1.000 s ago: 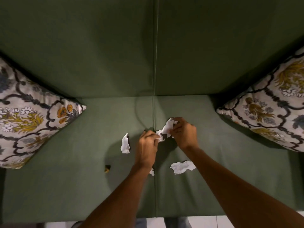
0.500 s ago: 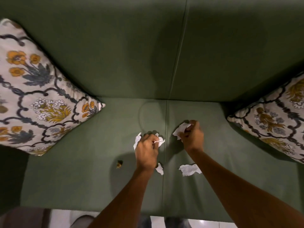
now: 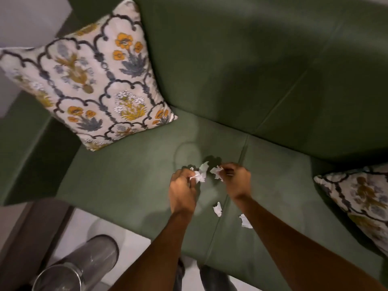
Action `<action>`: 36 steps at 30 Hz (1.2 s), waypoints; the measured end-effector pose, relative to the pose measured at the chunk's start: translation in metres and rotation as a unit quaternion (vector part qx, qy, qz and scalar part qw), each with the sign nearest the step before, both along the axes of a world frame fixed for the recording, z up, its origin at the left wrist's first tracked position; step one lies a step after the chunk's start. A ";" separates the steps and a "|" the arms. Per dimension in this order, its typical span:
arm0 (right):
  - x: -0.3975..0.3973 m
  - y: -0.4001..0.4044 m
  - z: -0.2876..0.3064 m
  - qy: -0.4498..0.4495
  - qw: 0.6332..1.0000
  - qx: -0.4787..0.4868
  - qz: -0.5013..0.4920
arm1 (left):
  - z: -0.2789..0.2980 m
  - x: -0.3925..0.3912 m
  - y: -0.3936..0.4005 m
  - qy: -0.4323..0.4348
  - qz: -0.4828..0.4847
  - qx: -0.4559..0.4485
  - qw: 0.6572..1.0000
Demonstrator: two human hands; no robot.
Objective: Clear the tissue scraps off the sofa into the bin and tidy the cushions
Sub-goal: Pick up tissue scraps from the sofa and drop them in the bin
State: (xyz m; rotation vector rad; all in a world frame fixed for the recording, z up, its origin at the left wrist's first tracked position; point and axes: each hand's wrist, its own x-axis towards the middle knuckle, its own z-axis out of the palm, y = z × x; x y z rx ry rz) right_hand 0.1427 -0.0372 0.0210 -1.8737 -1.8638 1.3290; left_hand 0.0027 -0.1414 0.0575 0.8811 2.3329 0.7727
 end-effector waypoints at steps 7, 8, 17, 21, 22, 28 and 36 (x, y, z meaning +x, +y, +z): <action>-0.116 -0.072 0.022 0.064 0.993 -0.004 0.101 | 0.002 -0.077 -0.085 -0.026 0.187 -0.028 0.982; -0.132 -0.088 0.022 0.068 0.991 -0.012 0.111 | 0.001 -0.088 -0.103 -0.026 0.213 -0.037 0.976; -0.245 -0.260 0.002 0.014 0.968 0.018 0.248 | -0.024 -0.159 -0.294 -0.021 0.375 -0.054 0.925; -0.278 -0.343 -0.005 0.054 0.951 -0.005 0.304 | -0.035 -0.185 -0.380 -0.037 0.471 -0.074 0.878; -0.287 -0.363 -0.008 0.056 0.948 -0.018 0.311 | -0.039 -0.190 -0.401 -0.040 0.490 -0.077 0.868; -0.329 -0.474 -0.040 0.076 0.926 -0.062 0.364 | -0.069 -0.210 -0.512 -0.038 0.538 -0.114 0.834; -0.355 -0.578 -0.112 0.052 0.898 -0.092 0.428 | -0.136 -0.227 -0.594 -0.054 0.560 -0.142 0.815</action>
